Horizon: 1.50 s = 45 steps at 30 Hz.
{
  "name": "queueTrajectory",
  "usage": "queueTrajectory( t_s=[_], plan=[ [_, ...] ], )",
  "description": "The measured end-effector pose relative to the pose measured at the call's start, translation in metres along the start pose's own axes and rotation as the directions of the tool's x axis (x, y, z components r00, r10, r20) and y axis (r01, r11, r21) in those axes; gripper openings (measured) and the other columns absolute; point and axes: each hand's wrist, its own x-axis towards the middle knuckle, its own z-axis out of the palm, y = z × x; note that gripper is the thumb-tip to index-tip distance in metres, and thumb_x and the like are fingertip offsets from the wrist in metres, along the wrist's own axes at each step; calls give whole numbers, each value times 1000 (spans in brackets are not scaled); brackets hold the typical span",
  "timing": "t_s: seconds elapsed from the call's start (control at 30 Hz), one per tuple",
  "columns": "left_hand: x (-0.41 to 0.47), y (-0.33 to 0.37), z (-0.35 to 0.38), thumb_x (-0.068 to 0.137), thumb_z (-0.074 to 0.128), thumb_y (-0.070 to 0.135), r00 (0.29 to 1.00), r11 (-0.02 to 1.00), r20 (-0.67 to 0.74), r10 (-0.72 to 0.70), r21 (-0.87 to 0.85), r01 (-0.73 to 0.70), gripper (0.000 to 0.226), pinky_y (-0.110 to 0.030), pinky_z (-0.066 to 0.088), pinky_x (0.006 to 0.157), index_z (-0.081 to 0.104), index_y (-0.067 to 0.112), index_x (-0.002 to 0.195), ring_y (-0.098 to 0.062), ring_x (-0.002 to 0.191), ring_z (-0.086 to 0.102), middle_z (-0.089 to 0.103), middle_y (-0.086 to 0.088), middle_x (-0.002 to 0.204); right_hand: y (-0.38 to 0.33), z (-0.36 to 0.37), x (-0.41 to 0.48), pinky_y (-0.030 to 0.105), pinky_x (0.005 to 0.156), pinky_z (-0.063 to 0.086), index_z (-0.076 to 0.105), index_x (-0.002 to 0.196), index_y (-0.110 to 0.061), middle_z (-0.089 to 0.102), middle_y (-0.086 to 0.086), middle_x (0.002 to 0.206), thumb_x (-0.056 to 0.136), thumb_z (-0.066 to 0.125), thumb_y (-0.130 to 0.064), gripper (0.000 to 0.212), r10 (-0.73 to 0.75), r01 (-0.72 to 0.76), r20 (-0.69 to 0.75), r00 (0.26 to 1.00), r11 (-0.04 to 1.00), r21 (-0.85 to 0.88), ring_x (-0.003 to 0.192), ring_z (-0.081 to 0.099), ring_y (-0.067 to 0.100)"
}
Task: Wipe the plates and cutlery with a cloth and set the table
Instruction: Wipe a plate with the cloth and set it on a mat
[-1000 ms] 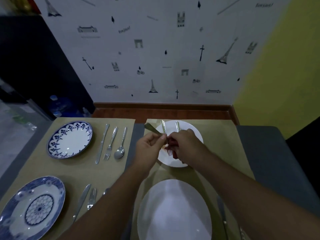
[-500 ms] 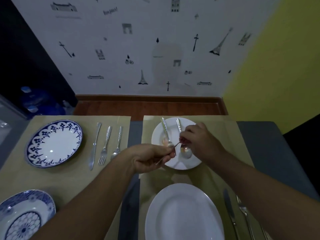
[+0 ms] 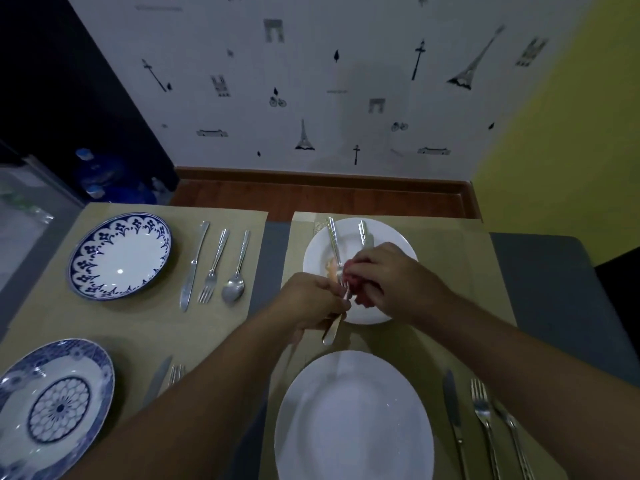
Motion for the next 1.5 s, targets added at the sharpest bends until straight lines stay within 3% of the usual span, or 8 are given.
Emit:
queueTrajectory(
  t_s=[0.27,0.5,0.6,0.77,0.97,1.23,1.37,1.5],
  plan=[
    [-1,-13,8,79,78,0,996,997,-64,69,-17,-70,14,-30,60,64,78,15,80,-25,75,70,74,-11,82,2,8,-4,27,80,39,75,91,-12,73,2,94,73,67,-8,20,-161,162,24,987,986,-48,80,61,22],
    [-1,-20,13,85,74,4,991,993,-91,96,-58,-101,11,-41,58,68,78,12,92,-25,70,67,74,-14,80,43,-3,15,33,84,45,76,90,-13,75,-2,91,78,61,-10,19,5,-6,-21,1000,998,-55,78,66,19],
    [1,-23,16,89,69,7,989,995,-120,84,-40,-90,12,-26,42,51,75,17,91,-22,68,61,70,-9,77,45,-7,15,39,84,49,76,92,-13,74,-2,96,80,63,-3,20,-2,0,-61,998,999,-44,82,65,18],
    [3,-27,22,89,71,12,970,986,-192,149,-38,-159,11,-33,58,73,79,16,97,-18,77,65,73,0,88,31,-13,10,36,88,49,76,102,-10,75,4,103,83,72,-8,20,17,-20,-75,997,999,-49,89,66,23],
    [7,-29,13,87,73,9,989,978,-146,12,-205,-43,15,-35,52,72,81,17,96,-27,76,66,76,-11,93,16,-14,4,37,83,55,75,104,-10,74,6,103,80,75,-6,24,-63,60,-55,996,997,-53,88,65,25],
    [1,-19,12,85,75,5,1000,988,-11,4,-156,-6,18,-39,61,83,80,16,98,-28,91,71,76,-12,99,10,-4,-1,39,72,60,74,102,-10,72,8,106,74,78,-4,28,-163,164,19,986,984,-68,90,68,27],
    [0,-21,13,82,76,3,1000,983,-16,20,-183,-23,18,-34,59,74,80,12,97,-26,84,69,75,-17,98,24,-8,-1,40,79,60,73,108,-7,71,11,112,70,79,1,40,-109,108,-8,994,988,-115,97,69,30],
    [2,-26,11,85,75,5,999,986,-15,30,-164,-33,15,-38,61,79,80,15,95,-28,94,71,75,-10,98,10,-3,-15,35,89,56,70,121,-11,66,8,127,78,79,-7,44,-261,272,105,960,956,-109,114,64,24]
  ],
)
